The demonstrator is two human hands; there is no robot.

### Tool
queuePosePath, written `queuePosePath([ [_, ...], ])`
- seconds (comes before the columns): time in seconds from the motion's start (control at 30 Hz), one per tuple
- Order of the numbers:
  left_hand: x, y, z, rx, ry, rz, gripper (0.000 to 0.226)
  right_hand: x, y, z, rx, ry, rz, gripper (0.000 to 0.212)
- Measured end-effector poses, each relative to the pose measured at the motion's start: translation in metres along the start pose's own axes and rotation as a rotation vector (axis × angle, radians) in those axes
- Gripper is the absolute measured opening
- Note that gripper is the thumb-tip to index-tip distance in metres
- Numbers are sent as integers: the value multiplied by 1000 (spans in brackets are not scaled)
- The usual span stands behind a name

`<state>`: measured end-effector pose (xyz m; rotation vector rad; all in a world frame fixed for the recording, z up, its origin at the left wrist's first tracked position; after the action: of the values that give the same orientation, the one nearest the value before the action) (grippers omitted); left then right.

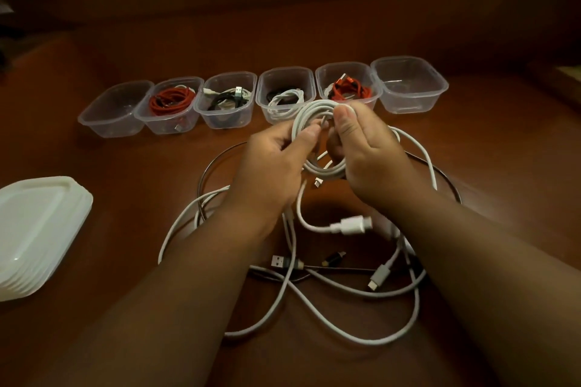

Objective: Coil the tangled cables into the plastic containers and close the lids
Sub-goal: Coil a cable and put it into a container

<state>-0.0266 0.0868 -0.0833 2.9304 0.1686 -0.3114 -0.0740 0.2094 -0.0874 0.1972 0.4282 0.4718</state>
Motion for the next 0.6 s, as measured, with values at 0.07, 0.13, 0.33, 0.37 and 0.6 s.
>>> queuePosePath([
  [0.07,1,1,-1,183,156,50,21,-1,1,-3,114,13,-3,28],
  [0.13,3,4,0,312,305,101,19,-2,3,-5,249,38,-4,27],
  [0.33,6,4,-1,484,466,186,20,-8,2,-8,492,31,12,24],
  [0.37,7,3,-2,520,473,189,22,-9,2,-9,531,16,26,24],
  [0.6,1,3,4,134,251,59,36,-9,2,-9,640,-44,77,22],
])
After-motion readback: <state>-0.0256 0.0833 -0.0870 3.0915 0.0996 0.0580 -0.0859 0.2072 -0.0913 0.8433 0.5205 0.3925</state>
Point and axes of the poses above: each hand's wrist, its own x-axis away from the middle knuckle, its own y-axis out of the back of the hand, z = x × y, the point moved 3 cm from there along -x, towards the middle knuckle, and after that the axes turned 6 degrees about z, right-handed, at the moved point
